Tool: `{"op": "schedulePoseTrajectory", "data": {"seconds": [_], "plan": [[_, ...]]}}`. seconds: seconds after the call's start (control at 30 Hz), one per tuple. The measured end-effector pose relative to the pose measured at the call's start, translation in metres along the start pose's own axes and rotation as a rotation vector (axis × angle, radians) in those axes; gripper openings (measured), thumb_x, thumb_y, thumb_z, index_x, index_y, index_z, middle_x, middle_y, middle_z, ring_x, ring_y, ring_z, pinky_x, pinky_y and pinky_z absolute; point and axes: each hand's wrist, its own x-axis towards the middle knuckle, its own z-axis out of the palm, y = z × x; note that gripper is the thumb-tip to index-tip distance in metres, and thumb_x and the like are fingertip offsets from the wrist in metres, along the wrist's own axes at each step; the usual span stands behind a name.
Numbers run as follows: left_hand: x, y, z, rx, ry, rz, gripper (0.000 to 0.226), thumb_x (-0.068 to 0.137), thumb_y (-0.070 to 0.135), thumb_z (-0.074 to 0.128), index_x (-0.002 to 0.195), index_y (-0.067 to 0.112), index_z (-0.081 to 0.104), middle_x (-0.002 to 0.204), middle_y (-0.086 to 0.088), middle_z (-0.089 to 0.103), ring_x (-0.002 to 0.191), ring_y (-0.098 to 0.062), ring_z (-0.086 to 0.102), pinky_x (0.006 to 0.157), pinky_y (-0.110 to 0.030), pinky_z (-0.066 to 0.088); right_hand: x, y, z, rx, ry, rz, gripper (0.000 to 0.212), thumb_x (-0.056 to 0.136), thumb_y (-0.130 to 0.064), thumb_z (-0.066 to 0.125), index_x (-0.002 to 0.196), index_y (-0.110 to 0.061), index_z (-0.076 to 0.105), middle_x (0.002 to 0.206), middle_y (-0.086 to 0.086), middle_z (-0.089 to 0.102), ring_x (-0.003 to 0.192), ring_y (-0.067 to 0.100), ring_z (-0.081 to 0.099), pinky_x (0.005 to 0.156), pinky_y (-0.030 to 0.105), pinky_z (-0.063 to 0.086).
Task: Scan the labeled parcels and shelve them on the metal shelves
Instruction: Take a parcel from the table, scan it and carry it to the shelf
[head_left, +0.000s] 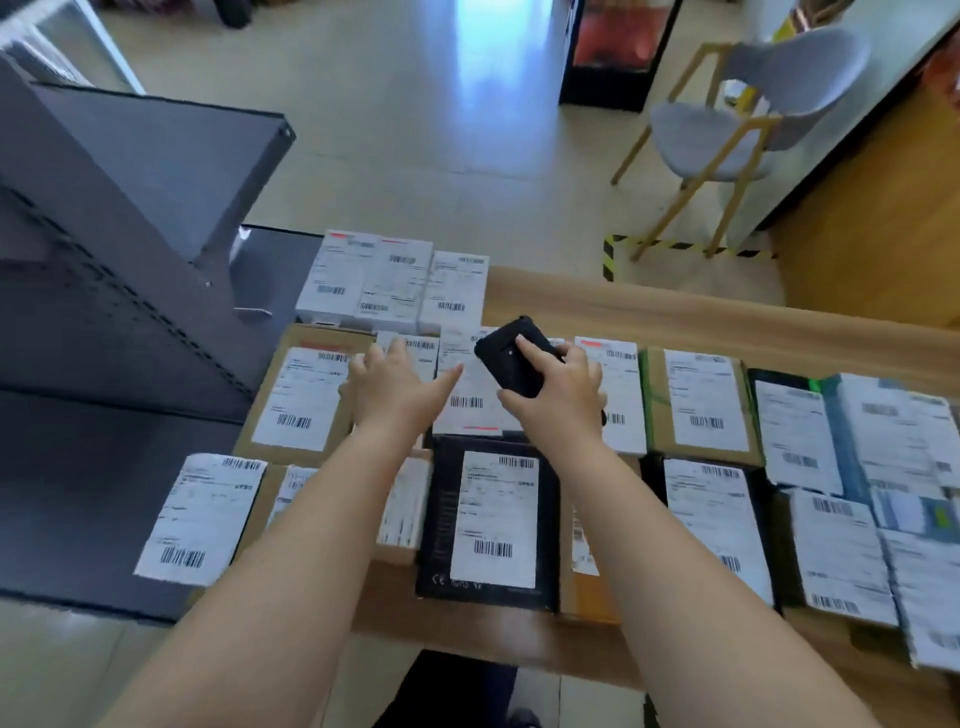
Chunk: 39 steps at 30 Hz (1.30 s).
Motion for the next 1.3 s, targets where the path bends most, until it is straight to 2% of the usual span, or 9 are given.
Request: {"op": "schedulePoseTrajectory", "data": {"seconds": [0.23, 0.5, 0.6, 0.67, 0.77, 0.93, 1.0, 1.13, 1.3], "plan": [[0.123, 0.045, 0.039, 0.041, -0.152, 0.112, 0.06, 0.098, 0.057, 0.036, 0.148, 0.024, 0.043, 0.156, -0.006, 0.035, 0.135, -0.033, 0.029, 0.108, -0.048, 0.028, 0.11, 0.006, 0.033, 0.035, 0.01, 0.067, 0.063, 0.079, -0.04, 0.074, 0.137, -0.044, 0.05, 0.135, 0.0, 0.044, 0.119, 0.026, 0.035, 0.101, 0.045, 0.037], [0.199, 0.097, 0.084, 0.228, -0.352, 0.191, 0.065, 0.1, 0.063, 0.021, 0.159, 0.036, 0.016, 0.168, -0.003, -0.002, 0.148, -0.037, 0.004, 0.117, -0.059, 0.008, 0.192, 0.027, 0.047, 0.104, 0.101, 0.159, 0.062, 0.078, -0.04, 0.076, 0.136, -0.04, 0.054, 0.133, -0.001, 0.046, 0.12, 0.023, 0.036, 0.101, 0.039, 0.039], [0.211, 0.105, 0.091, 0.062, -0.26, 0.201, 0.063, 0.098, 0.06, 0.042, 0.155, 0.037, 0.028, 0.166, -0.007, 0.007, 0.146, -0.034, 0.009, 0.118, -0.054, 0.014, 0.208, 0.035, 0.046, 0.143, 0.129, 0.184, 0.063, 0.077, -0.038, 0.077, 0.135, -0.041, 0.054, 0.132, -0.002, 0.046, 0.12, 0.02, 0.034, 0.1, 0.036, 0.039], [0.221, 0.101, 0.094, -0.099, -0.192, 0.069, 0.088, 0.086, 0.061, 0.063, 0.157, 0.032, 0.02, 0.164, -0.012, 0.006, 0.148, -0.034, 0.007, 0.119, -0.052, 0.02, 0.213, 0.041, 0.043, 0.148, 0.125, 0.198, 0.064, 0.077, -0.035, 0.078, 0.135, -0.041, 0.054, 0.132, -0.003, 0.045, 0.12, 0.017, 0.033, 0.097, 0.033, 0.038], [0.232, 0.099, 0.093, -0.082, -0.271, -0.127, 0.126, 0.07, 0.07, 0.075, 0.156, 0.013, 0.003, 0.159, -0.019, 0.015, 0.145, -0.036, 0.017, 0.116, -0.046, 0.025, 0.213, 0.049, 0.039, 0.147, 0.1, 0.212, 0.064, 0.078, -0.033, 0.078, 0.137, -0.04, 0.052, 0.133, -0.004, 0.044, 0.119, 0.016, 0.032, 0.091, 0.027, 0.034], [0.237, 0.115, 0.09, -0.047, -0.228, -0.143, 0.111, 0.063, 0.065, 0.084, 0.14, 0.011, 0.025, 0.143, -0.014, 0.042, 0.132, -0.034, 0.041, 0.101, -0.045, 0.041, 0.202, 0.057, 0.035, 0.15, 0.055, 0.234, 0.064, 0.078, -0.035, 0.078, 0.136, -0.042, 0.052, 0.131, -0.007, 0.042, 0.119, 0.014, 0.031, 0.094, 0.028, 0.034], [0.24, 0.116, 0.089, -0.127, -0.232, -0.138, 0.102, 0.065, 0.055, 0.087, 0.139, 0.017, 0.027, 0.137, -0.011, 0.051, 0.127, -0.033, 0.049, 0.096, -0.045, 0.045, 0.194, 0.061, 0.028, 0.164, 0.042, 0.233, 0.063, 0.079, -0.033, 0.078, 0.136, -0.041, 0.053, 0.126, -0.01, 0.041, 0.117, 0.013, 0.032, 0.091, 0.025, 0.032], [0.24, 0.11, 0.073, -0.566, -0.259, -0.217, 0.051, 0.084, 0.022, 0.075, 0.126, 0.022, 0.047, 0.13, -0.003, 0.062, 0.104, -0.021, 0.061, 0.087, -0.039, 0.055, 0.173, 0.07, 0.003, 0.178, -0.007, 0.226, 0.063, 0.078, -0.033, 0.077, 0.136, -0.042, 0.053, 0.121, -0.011, 0.041, 0.116, 0.013, 0.033, 0.094, 0.028, 0.036], [0.193, 0.108, 0.044, -1.103, -0.434, -0.487, 0.054, 0.088, 0.007, 0.073, 0.138, 0.01, 0.052, 0.116, -0.011, 0.071, 0.085, -0.019, 0.072, 0.052, -0.028, 0.056, 0.14, 0.071, -0.037, 0.077, -0.09, 0.147, 0.064, 0.079, -0.043, 0.073, 0.137, -0.047, 0.048, 0.134, -0.006, 0.043, 0.124, 0.017, 0.033, 0.105, 0.045, 0.038]]}}
